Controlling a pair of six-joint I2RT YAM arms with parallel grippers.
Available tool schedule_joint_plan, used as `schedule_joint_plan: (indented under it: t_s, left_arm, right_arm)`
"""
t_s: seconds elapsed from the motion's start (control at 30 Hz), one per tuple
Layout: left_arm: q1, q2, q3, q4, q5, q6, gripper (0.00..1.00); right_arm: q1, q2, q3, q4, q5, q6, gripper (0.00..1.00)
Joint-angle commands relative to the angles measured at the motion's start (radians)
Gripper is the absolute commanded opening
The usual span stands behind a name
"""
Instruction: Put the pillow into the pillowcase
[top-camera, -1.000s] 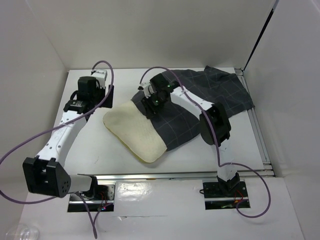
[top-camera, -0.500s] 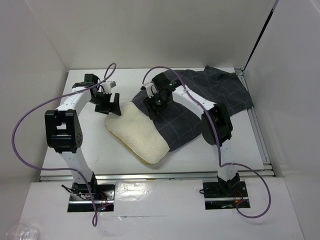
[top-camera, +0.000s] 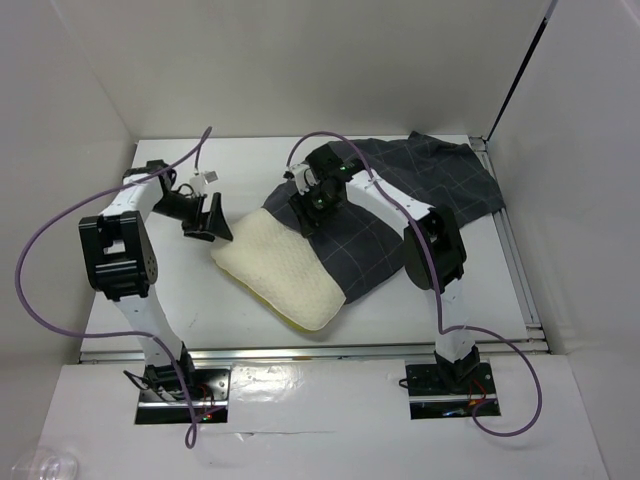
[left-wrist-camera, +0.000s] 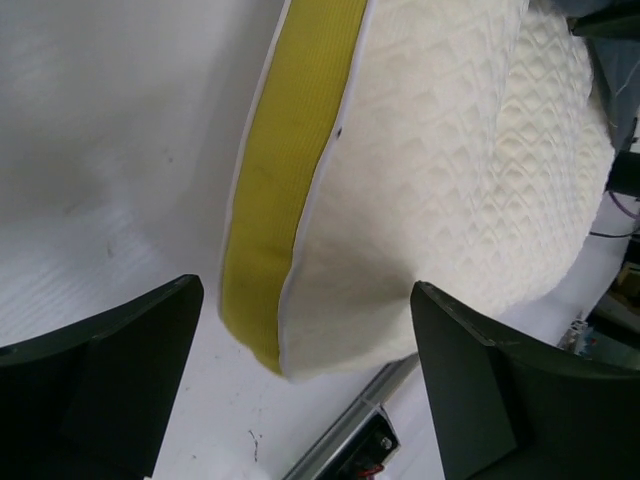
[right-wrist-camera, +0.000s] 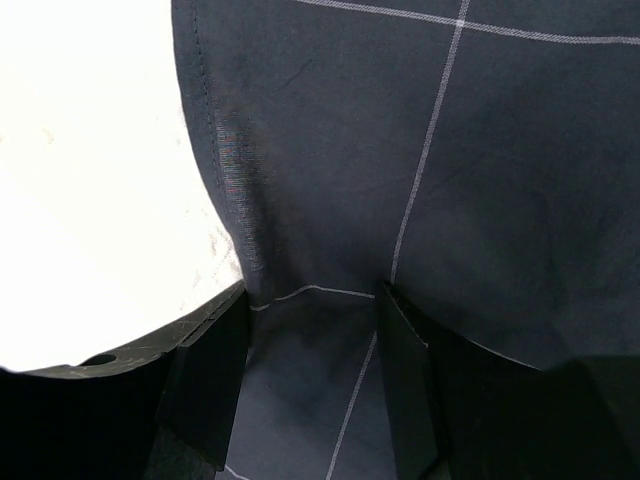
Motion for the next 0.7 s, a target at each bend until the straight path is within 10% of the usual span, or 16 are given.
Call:
schedule_joint_plan:
  t_s: [0.0,0.43,0.67]
  left_arm:
    - [0.04,-0.008,0.042,-0.133,0.097,0.127,0.99]
    - [0.068,-0.455,-0.453,0.15,0.059,-0.075,0.99]
    - [-0.041,-0.756,-0.572,0.387,-0.228,-0.388,0.99]
  right_arm:
    - [-0.008,-0.051,0.014,-0.014,0.032,0.009,0.59]
    - [0.011,-0.033,0.086,0.004,0.032,0.05,0.6]
    - [0.03,-0.024,0.105,0.004,0.019,0.059,0.6]
